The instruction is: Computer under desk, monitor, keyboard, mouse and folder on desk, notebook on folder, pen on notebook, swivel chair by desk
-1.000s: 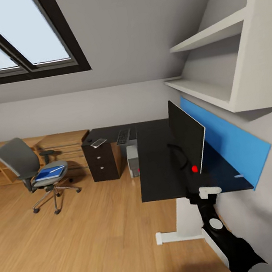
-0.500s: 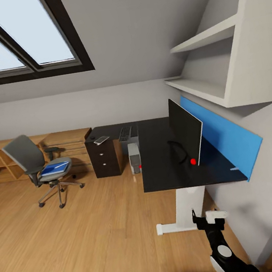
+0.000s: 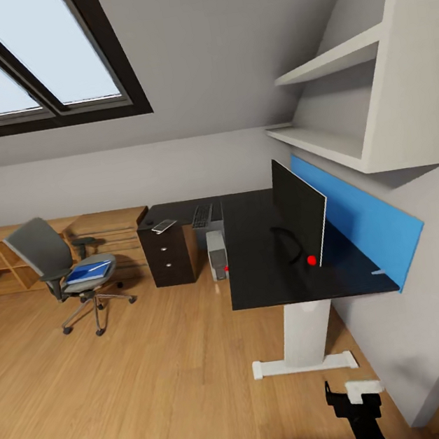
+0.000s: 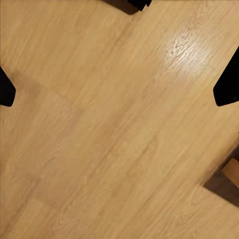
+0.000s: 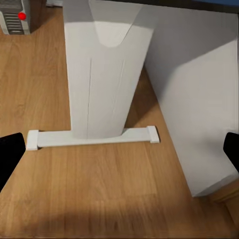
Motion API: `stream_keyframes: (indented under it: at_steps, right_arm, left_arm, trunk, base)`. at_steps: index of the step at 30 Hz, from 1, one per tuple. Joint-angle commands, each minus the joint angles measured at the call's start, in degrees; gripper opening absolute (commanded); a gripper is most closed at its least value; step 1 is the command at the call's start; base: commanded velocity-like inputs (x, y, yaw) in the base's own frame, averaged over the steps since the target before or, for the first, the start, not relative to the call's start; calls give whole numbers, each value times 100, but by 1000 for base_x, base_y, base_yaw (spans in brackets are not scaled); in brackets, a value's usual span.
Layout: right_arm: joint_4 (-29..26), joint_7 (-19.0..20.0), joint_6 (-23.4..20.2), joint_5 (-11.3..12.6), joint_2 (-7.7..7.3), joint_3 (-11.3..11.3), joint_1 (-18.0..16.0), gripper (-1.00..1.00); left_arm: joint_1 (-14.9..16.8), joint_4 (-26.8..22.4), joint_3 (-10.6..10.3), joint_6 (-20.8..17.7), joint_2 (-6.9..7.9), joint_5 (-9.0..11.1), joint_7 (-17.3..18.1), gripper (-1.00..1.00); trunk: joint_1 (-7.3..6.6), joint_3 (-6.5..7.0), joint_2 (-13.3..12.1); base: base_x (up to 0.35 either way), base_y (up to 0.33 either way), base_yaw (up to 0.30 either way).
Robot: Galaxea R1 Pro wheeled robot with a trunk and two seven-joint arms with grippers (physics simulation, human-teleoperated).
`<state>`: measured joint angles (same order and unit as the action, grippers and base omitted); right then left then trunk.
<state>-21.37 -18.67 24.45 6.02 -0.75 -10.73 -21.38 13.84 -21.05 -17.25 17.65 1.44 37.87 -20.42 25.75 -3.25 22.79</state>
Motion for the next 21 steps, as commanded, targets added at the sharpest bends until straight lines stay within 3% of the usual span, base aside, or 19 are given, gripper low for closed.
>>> stream_keyframes:
  at_steps: [1, 7, 16, 21]
  right_arm:
    - [25, -24, 41, 57, -5, -51, -7, 100]
    - [114, -22, 137, 64, -1, -61, -7, 100]
    - [444, -23, 148, 84, 231, -36, -7, 100]
    - [463, -17, 177, 77, 250, -35, -7, 100]
  left_arm:
    - [5, -4, -46, 20, 5, 44, -38, 100]
    - [5, 0, -22, 20, 12, 66, -47, 100]
    - [5, -2, -65, 55, -11, 20, -46, 100]
    - [5, 2, -72, 45, -16, 25, -42, 100]
  trunk:
    - [4, -13, 13]
    - [4, -13, 13]
    - [4, -32, 13]
    - [4, -50, 13]
  base:
    - [0, 0, 0]
    - [0, 0, 7]
    - [11, 13, 218]
    - [159, 183, 168]
